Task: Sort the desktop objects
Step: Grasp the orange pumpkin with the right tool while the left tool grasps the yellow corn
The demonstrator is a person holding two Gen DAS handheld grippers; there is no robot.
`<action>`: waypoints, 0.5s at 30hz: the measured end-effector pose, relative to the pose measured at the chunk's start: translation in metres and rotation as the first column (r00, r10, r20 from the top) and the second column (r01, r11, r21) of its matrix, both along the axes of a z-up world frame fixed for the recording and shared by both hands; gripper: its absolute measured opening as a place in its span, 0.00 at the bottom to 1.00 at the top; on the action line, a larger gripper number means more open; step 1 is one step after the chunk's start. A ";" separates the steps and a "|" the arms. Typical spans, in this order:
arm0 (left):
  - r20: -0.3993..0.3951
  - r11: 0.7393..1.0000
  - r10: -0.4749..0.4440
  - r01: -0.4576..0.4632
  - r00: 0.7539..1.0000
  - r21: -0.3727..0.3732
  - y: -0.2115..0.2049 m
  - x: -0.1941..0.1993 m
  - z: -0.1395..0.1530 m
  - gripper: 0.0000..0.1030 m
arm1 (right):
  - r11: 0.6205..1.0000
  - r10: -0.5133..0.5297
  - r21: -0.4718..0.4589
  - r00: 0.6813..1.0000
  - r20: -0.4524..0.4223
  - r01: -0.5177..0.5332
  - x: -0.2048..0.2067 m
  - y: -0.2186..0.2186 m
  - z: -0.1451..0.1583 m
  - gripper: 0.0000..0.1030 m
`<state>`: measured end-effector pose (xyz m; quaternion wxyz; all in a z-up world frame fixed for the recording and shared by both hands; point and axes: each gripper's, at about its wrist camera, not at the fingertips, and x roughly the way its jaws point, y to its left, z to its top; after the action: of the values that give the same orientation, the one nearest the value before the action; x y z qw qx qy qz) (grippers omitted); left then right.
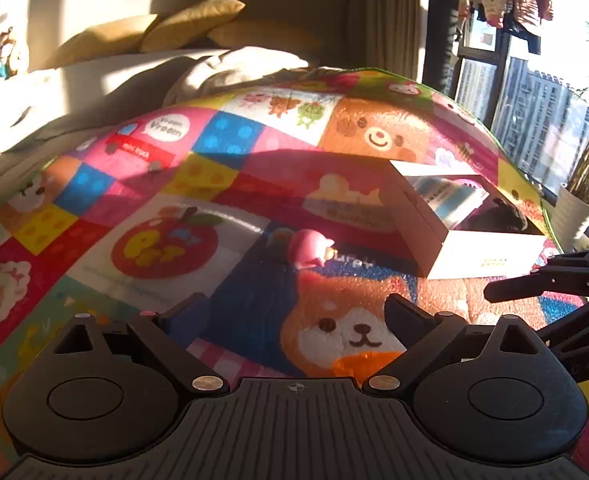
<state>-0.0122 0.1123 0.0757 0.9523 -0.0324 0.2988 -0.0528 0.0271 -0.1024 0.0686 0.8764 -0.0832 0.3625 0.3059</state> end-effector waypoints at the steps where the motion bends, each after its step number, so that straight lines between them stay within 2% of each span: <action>1: -0.002 1.000 0.007 -0.006 1.000 0.007 0.003 -0.005 -0.002 0.95 | 1.000 0.019 -0.015 1.000 -0.002 -0.019 -0.004 0.011 -0.006 0.72; 5: -0.003 0.999 0.047 -0.047 0.999 -0.018 0.017 -0.022 -0.008 0.97 | 0.999 0.045 -0.029 0.999 -0.024 -0.046 -0.002 0.041 -0.025 0.72; 8: -0.020 0.998 0.031 -0.032 0.999 -0.060 0.022 -0.035 -0.013 0.97 | 0.999 0.026 -0.036 0.998 -0.065 -0.029 0.008 0.051 -0.037 0.71; 9: -0.029 0.998 0.003 -0.005 1.000 -0.068 0.021 -0.039 -0.015 0.97 | 0.999 0.026 -0.038 0.997 -0.075 -0.029 0.009 0.052 -0.039 0.68; 11: -0.042 0.996 -0.062 0.059 0.997 -0.068 0.016 -0.046 -0.019 0.97 | 0.998 0.040 -0.044 0.994 -0.103 -0.045 0.011 0.054 -0.044 0.54; 12: -0.052 0.993 -0.107 0.105 0.993 -0.054 0.009 -0.050 -0.023 0.97 | 0.998 0.040 -0.045 0.995 -0.088 -0.045 0.009 0.053 -0.045 0.51; 13: -0.063 0.990 -0.135 0.133 0.989 -0.041 0.003 -0.052 -0.025 0.98 | 0.998 0.041 -0.051 0.996 -0.083 -0.045 0.008 0.051 -0.044 0.43; 15: -0.094 0.982 -0.190 0.190 0.977 -0.007 -0.012 -0.056 -0.031 0.98 | 0.999 0.015 -0.041 0.996 -0.085 -0.018 0.008 0.042 -0.042 0.43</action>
<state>-0.0685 0.1006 0.0452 0.9278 -0.0053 0.3451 -0.1419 0.0351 -0.0601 0.0268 0.8558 -0.0915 0.4049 0.3087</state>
